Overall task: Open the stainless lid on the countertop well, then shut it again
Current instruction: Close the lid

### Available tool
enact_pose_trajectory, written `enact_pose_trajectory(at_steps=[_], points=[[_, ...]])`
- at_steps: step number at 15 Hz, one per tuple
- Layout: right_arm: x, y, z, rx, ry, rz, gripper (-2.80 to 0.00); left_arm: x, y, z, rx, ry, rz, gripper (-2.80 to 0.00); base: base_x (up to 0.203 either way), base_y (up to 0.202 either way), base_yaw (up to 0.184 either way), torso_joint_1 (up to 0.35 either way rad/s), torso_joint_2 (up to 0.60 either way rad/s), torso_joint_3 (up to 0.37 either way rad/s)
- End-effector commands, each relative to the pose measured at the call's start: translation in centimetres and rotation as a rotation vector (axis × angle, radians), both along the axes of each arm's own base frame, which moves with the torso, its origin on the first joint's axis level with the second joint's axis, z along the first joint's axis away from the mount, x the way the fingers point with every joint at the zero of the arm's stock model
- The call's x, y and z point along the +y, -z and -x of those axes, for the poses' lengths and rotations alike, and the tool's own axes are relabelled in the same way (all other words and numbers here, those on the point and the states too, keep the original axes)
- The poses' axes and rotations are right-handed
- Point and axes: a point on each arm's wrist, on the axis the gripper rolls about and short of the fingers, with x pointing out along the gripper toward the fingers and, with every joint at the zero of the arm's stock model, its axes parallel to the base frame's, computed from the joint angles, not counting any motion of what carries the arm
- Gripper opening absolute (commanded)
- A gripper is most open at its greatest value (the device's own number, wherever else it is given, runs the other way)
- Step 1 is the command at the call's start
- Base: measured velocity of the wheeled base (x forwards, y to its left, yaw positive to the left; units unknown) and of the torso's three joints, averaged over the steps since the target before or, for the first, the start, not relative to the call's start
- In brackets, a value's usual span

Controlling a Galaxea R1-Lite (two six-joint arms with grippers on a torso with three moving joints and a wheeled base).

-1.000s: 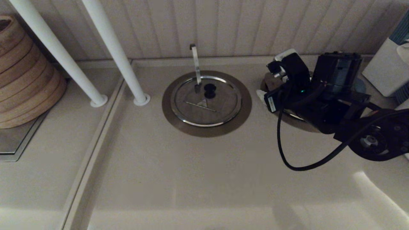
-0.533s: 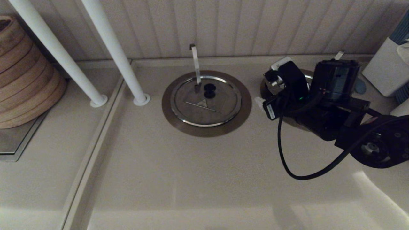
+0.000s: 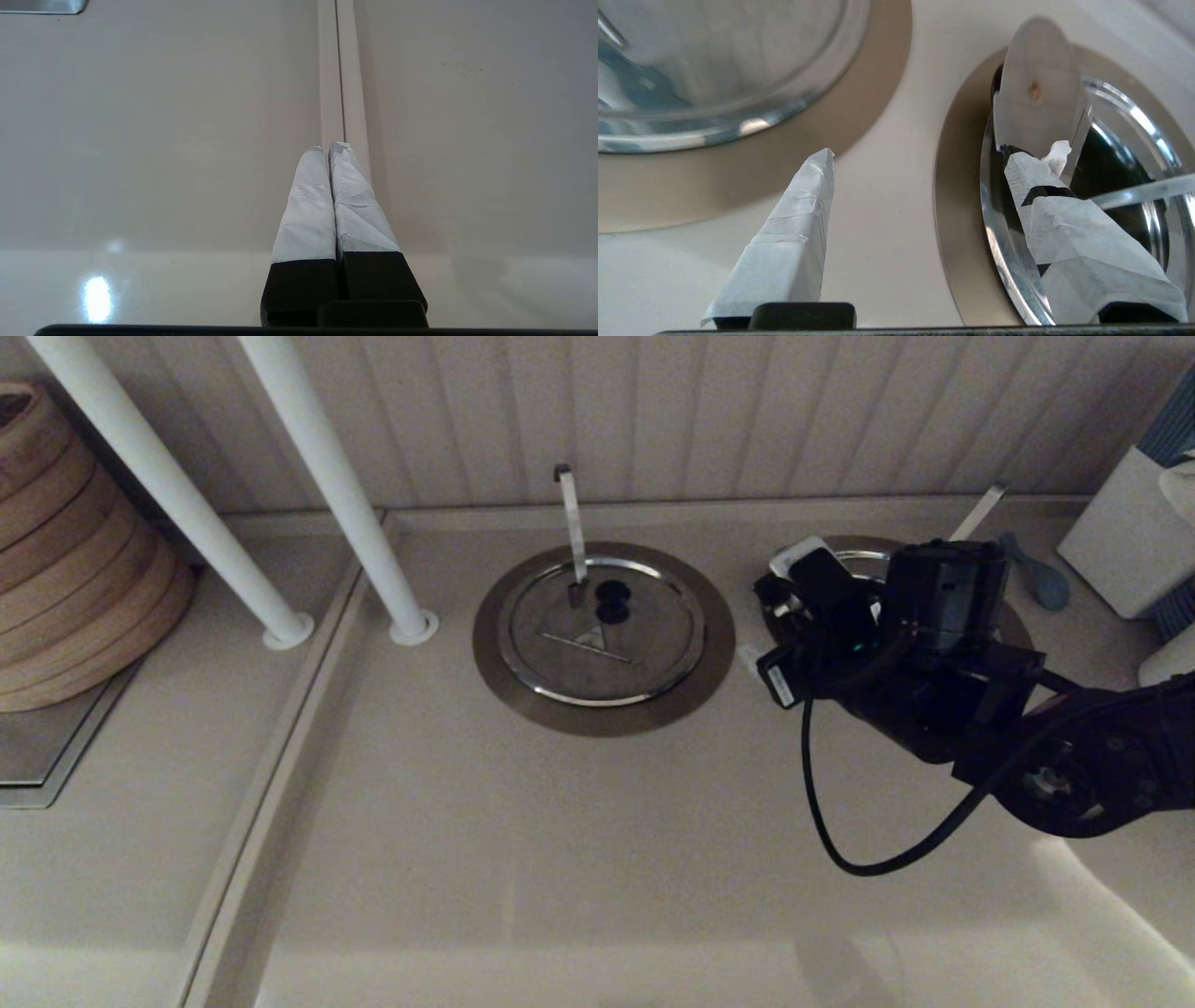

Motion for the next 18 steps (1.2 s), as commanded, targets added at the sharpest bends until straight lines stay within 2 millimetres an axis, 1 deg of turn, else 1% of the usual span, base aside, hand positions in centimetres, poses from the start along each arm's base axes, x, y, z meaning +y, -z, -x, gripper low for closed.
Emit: enact_pose_trajectory(at_steps=[1, 2, 3, 5, 8, 13, 16, 18], points=[[-0.1, 1.3, -1.1, 0.026, 0.025, 0.022, 0.0, 0.0, 0.0, 0.0, -0.001, -0.001, 0.001, -2.8, 0.0, 0.0, 0.0, 0.0, 0.0, 0.0], [-0.3, 2.1, -2.0, 0.042, 0.042, 0.032, 0.0, 0.0, 0.0, 0.0, -0.001, -0.001, 0.001, -2.8, 0.0, 0.0, 0.0, 0.0, 0.0, 0.0], [-0.6, 2.4, -2.8, 0.039, 0.059, 0.032, 0.0, 0.0, 0.0, 0.0, -0.002, -0.001, 0.001, -2.8, 0.0, 0.0, 0.0, 0.0, 0.0, 0.0], [-1.4, 2.2, -4.1, -0.002, 0.093, 0.023, 0.0, 0.0, 0.0, 0.0, -0.001, -0.001, 0.001, -2.8, 0.0, 0.0, 0.0, 0.0, 0.0, 0.0], [-1.9, 1.6, -4.5, -0.024, 0.111, 0.011, 0.0, 0.0, 0.0, 0.0, -0.001, -0.001, 0.001, -2.8, 0.0, 0.0, 0.0, 0.0, 0.0, 0.0], [-2.0, 0.7, -4.3, -0.065, 0.124, -0.007, 0.0, 0.0, 0.0, 0.0, -0.001, -0.001, 0.001, -2.8, 0.0, 0.0, 0.0, 0.0, 0.0, 0.0], [-2.1, 0.0, -4.6, -0.108, 0.134, -0.03, 0.0, 0.0, 0.0, 0.0, -0.001, -0.001, 0.001, -2.8, 0.0, 0.0, 0.0, 0.0, 0.0, 0.0], [-2.8, -0.3, -4.9, -0.122, 0.152, -0.037, 0.0, 0.0, 0.0, 0.0, -0.001, -0.001, 0.001, -2.8, 0.0, 0.0, 0.0, 0.0, 0.0, 0.0]])
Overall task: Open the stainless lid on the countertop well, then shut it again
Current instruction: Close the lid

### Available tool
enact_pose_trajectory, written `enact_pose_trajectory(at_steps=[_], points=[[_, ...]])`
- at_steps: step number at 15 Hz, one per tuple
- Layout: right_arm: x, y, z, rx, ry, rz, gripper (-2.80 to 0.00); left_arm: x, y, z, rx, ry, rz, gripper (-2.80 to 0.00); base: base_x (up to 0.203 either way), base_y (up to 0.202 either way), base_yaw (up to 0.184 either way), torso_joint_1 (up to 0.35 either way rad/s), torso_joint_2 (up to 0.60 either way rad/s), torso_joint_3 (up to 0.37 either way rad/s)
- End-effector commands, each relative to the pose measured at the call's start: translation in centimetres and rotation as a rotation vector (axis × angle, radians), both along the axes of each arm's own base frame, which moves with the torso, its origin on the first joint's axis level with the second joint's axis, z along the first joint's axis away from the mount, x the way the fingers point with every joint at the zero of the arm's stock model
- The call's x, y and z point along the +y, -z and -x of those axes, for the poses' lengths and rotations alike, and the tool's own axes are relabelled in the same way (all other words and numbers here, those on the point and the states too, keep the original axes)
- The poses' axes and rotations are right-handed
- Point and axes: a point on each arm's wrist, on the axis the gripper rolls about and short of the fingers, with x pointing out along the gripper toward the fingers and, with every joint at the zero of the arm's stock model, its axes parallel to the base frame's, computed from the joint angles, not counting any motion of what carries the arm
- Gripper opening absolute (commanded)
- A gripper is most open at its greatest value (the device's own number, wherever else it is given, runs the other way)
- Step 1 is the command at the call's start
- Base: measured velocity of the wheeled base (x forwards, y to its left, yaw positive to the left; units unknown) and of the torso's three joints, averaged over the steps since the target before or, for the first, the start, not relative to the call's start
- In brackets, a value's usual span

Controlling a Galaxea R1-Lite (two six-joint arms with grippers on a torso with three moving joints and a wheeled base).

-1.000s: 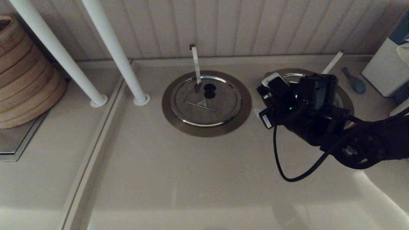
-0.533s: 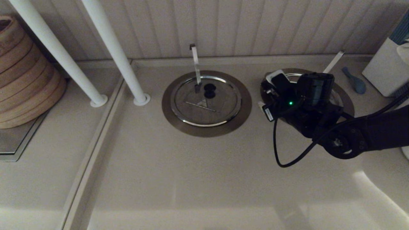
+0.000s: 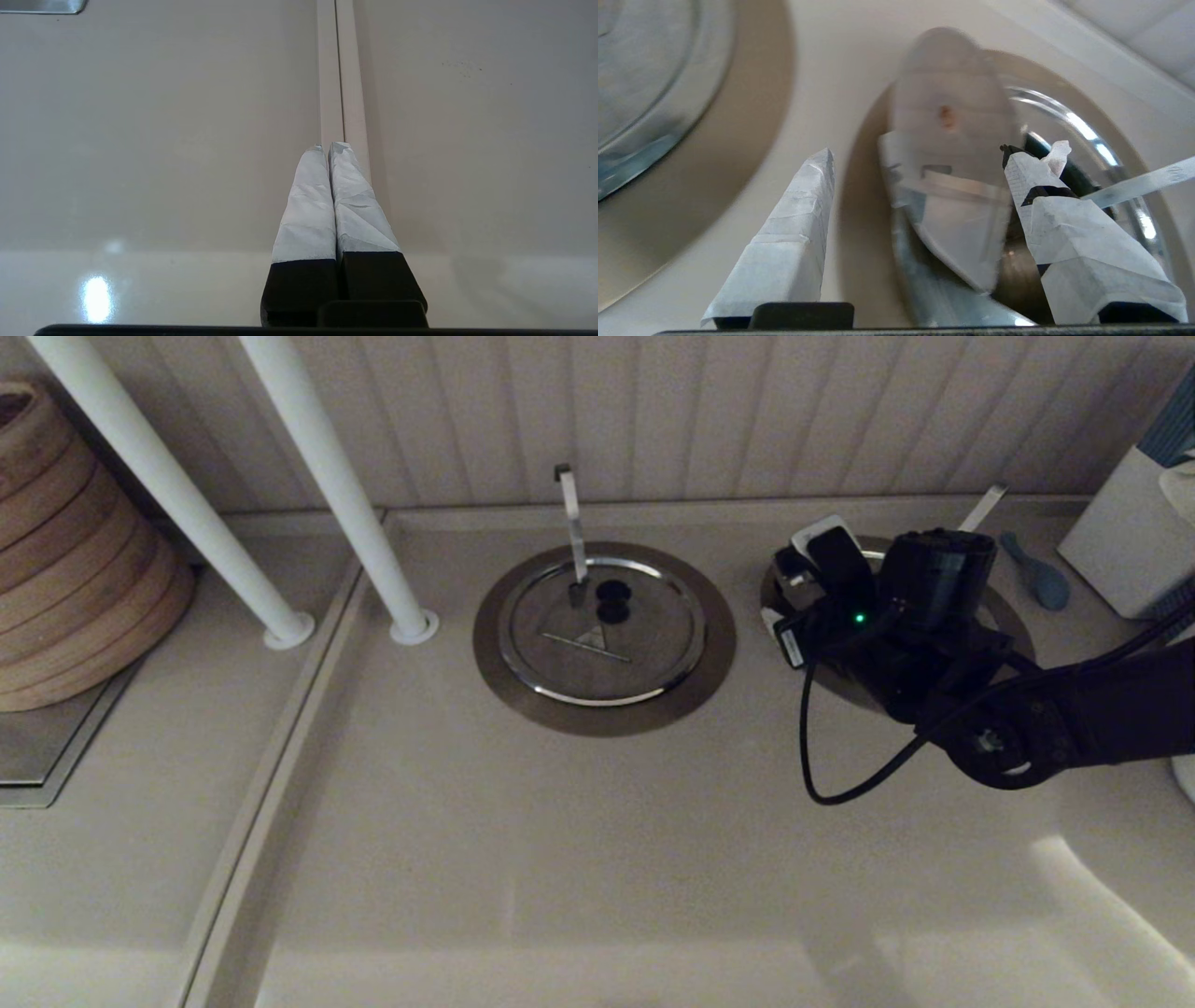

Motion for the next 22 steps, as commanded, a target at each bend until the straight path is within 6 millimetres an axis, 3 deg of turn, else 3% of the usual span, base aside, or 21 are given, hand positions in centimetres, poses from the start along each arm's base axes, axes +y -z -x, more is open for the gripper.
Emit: enact_pose_trajectory(at_steps=[1, 6, 18, 22], points=[[-0.6, -0.3, -0.3, -0.013, 0.019, -0.002, 0.0, 0.0, 0.0, 0.0, -0.001, 0.0, 0.001, -2.8, 0.0, 0.0, 0.0, 0.0, 0.0, 0.0], [-1.6, -0.2, -1.4, -0.018, 0.052, -0.004, 0.0, 0.0, 0.0, 0.0, -0.002, 0.0, 0.001, -2.8, 0.0, 0.0, 0.0, 0.0, 0.0, 0.0], [-2.3, -2.7, 0.1, -0.08, 0.058, -0.025, 0.0, 0.0, 0.0, 0.0, -0.001, 0.0, 0.001, -2.8, 0.0, 0.0, 0.0, 0.0, 0.0, 0.0], [-3.8, -3.4, 0.2, -0.096, 0.094, -0.021, 0.0, 0.0, 0.0, 0.0, -0.001, 0.0, 0.001, -2.8, 0.0, 0.0, 0.0, 0.0, 0.0, 0.0]])
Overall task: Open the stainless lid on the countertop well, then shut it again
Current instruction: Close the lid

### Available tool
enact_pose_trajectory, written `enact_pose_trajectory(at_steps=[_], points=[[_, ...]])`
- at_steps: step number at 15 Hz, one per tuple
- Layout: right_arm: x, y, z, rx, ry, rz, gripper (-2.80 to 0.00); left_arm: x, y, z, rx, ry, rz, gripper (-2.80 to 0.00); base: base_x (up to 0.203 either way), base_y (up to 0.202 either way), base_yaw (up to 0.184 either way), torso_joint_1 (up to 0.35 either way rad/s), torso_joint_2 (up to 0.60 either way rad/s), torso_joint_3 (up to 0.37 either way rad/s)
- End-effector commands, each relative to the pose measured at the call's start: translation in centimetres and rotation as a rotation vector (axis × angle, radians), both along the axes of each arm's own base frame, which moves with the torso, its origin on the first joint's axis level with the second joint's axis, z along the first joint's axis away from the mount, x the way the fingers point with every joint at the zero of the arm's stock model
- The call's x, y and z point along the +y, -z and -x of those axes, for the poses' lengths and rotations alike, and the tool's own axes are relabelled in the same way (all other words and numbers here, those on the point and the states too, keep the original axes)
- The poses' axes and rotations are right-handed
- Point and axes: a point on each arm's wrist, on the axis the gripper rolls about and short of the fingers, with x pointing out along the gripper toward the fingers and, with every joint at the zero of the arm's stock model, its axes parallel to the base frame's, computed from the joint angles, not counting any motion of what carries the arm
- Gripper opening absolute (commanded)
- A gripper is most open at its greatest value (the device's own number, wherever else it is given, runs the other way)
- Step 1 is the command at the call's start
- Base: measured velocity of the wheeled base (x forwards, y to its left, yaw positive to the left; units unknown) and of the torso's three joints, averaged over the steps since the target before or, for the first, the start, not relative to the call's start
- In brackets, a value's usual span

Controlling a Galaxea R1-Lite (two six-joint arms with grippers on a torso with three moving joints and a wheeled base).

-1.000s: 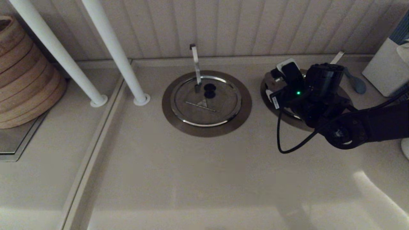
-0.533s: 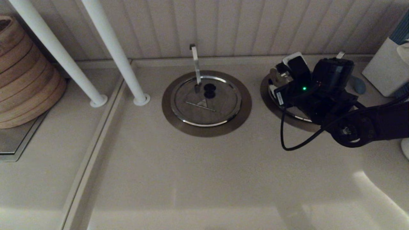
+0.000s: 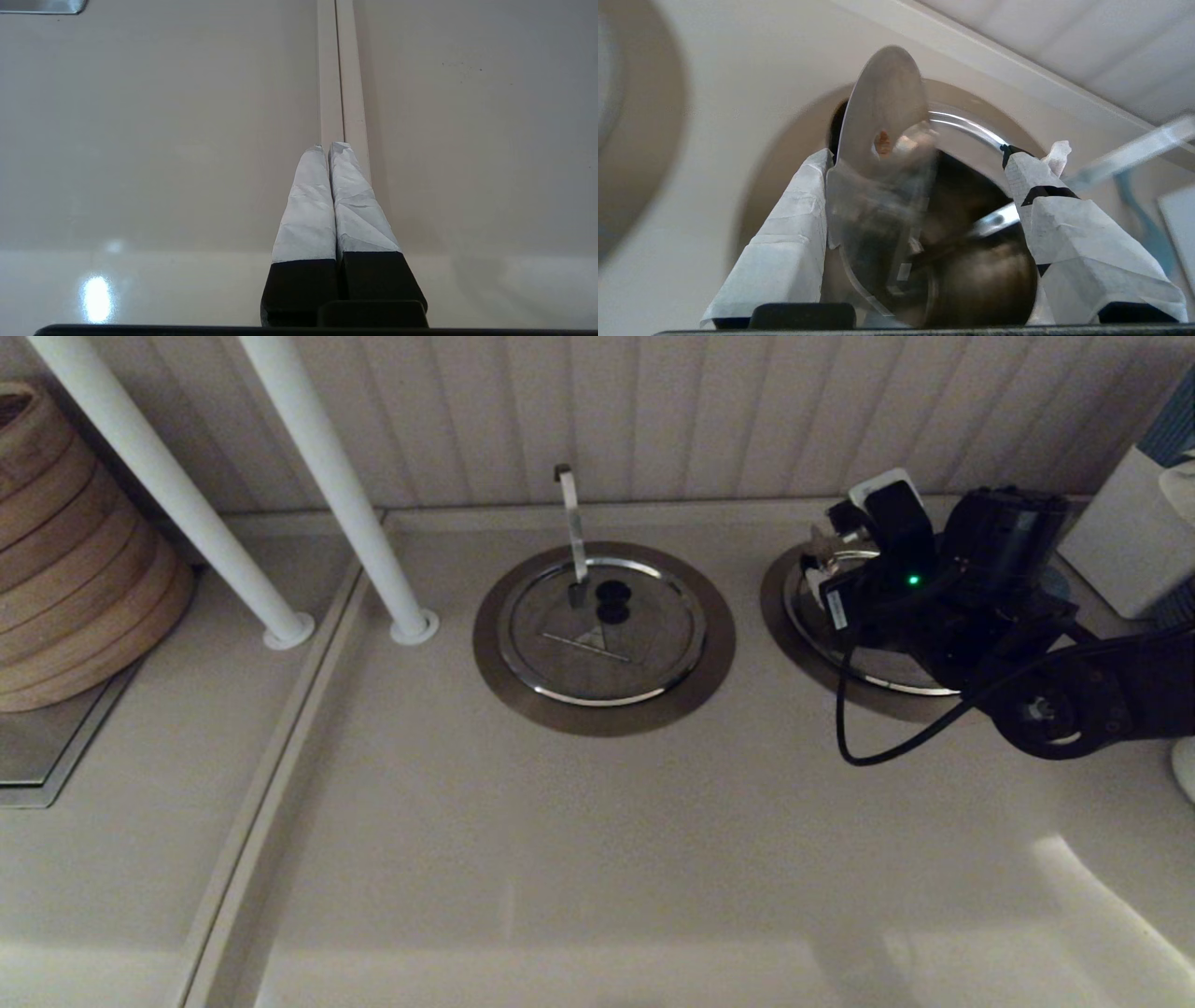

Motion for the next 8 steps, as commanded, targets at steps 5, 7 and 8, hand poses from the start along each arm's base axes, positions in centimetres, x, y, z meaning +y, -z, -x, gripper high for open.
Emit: enact_pose_trajectory(at_steps=[5, 7, 8], points=[[-1.0, -1.7, 1.1, -0.047, 0.021, -0.008, 0.0, 0.0, 0.0, 0.0, 0.0, -0.001, 0.001, -2.8, 0.0, 0.0, 0.0, 0.0, 0.0, 0.0], [-1.2, -2.5, 1.7, -0.065, 0.022, -0.014, 0.0, 0.0, 0.0, 0.0, 0.0, -0.001, 0.001, -2.8, 0.0, 0.0, 0.0, 0.0, 0.0, 0.0], [-1.4, -2.9, 2.1, -0.076, 0.024, -0.017, 0.0, 0.0, 0.0, 0.0, 0.0, -0.001, 0.001, -2.8, 0.0, 0.0, 0.0, 0.0, 0.0, 0.0]])
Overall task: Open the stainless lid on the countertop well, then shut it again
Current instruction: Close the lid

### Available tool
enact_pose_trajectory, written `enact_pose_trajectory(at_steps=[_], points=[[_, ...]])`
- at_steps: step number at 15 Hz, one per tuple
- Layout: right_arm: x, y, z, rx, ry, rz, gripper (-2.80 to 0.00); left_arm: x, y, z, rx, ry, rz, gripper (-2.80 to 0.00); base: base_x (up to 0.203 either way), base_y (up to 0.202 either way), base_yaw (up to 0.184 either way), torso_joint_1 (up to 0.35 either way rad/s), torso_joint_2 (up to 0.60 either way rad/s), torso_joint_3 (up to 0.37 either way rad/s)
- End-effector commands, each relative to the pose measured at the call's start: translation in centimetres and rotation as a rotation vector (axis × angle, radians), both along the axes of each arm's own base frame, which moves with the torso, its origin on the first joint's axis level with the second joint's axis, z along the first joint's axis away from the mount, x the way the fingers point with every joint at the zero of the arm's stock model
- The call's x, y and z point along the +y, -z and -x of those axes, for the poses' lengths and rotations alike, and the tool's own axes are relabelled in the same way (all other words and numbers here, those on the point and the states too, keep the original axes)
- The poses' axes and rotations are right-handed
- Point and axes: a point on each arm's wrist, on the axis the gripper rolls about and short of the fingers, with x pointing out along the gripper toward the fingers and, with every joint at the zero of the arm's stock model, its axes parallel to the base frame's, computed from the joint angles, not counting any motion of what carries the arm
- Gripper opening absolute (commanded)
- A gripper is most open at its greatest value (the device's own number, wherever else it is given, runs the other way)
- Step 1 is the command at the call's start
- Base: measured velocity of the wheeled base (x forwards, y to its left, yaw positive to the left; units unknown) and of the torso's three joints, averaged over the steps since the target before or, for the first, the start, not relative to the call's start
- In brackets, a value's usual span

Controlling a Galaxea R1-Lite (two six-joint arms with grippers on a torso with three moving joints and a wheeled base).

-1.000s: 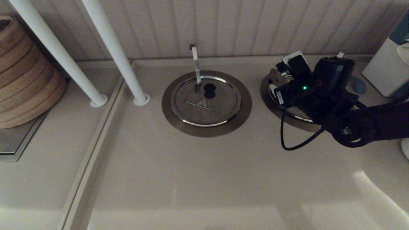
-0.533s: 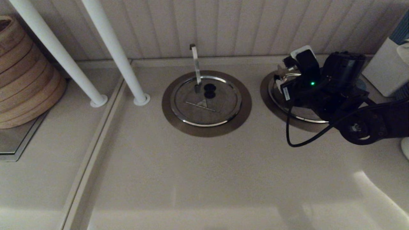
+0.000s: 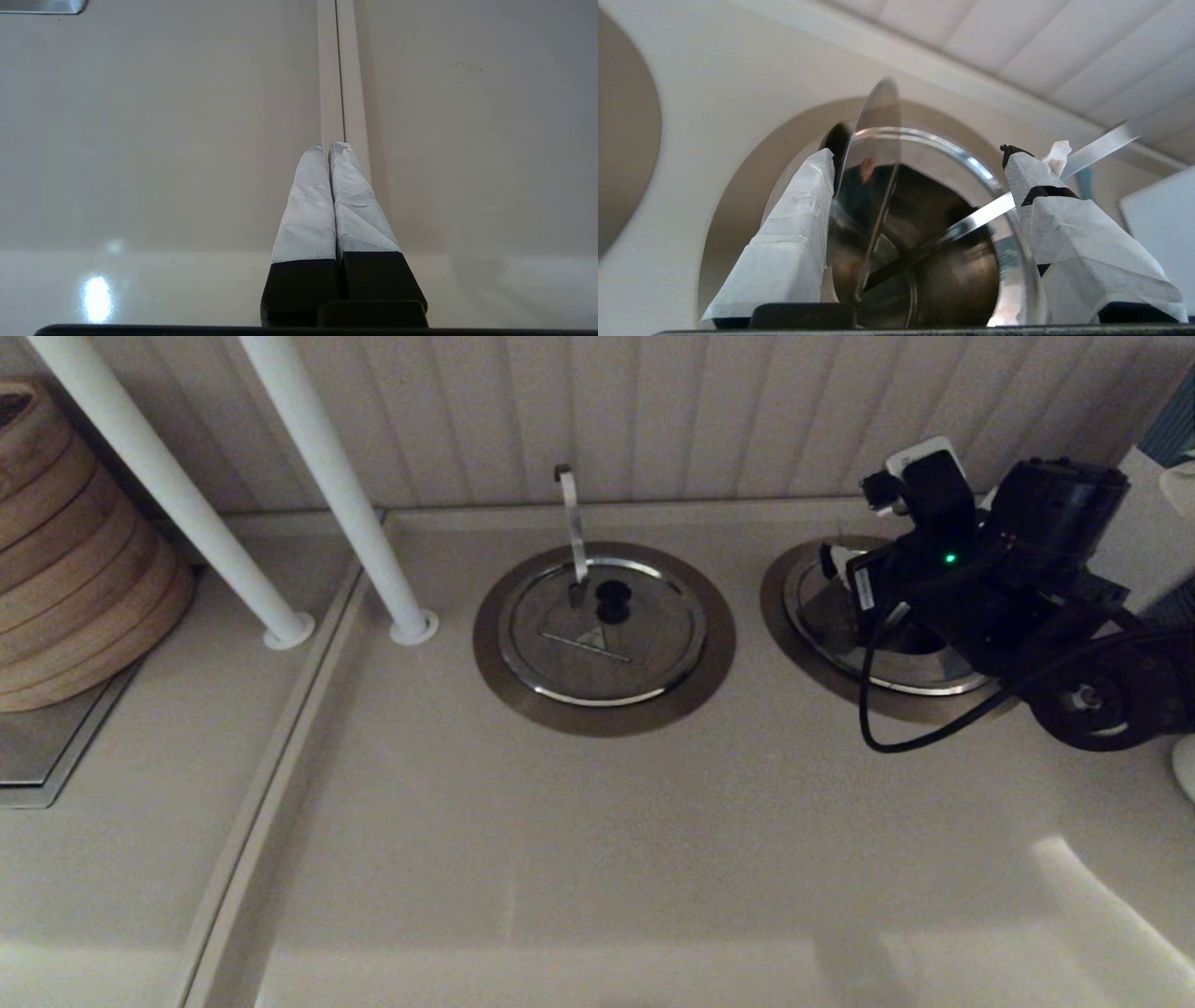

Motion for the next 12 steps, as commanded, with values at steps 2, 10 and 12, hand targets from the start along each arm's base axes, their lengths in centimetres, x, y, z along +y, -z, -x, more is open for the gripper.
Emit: enact_pose_trajectory(at_steps=[2, 10, 12], points=[[-0.7, -1.5, 1.7, -0.035, 0.011, 0.004, 0.0, 0.0, 0.0, 0.0, 0.0, -0.001, 0.001, -2.8, 0.0, 0.0, 0.0, 0.0, 0.0, 0.0], [-0.1, -0.6, 1.7, -0.004, -0.04, 0.015, 0.0, 0.0, 0.0, 0.0, 0.0, -0.001, 0.001, -2.8, 0.0, 0.0, 0.0, 0.0, 0.0, 0.0], [1.5, 1.1, 0.8, 0.051, -0.096, 0.013, 0.0, 0.0, 0.0, 0.0, 0.0, -0.001, 0.001, -2.8, 0.0, 0.0, 0.0, 0.0, 0.0, 0.0]])
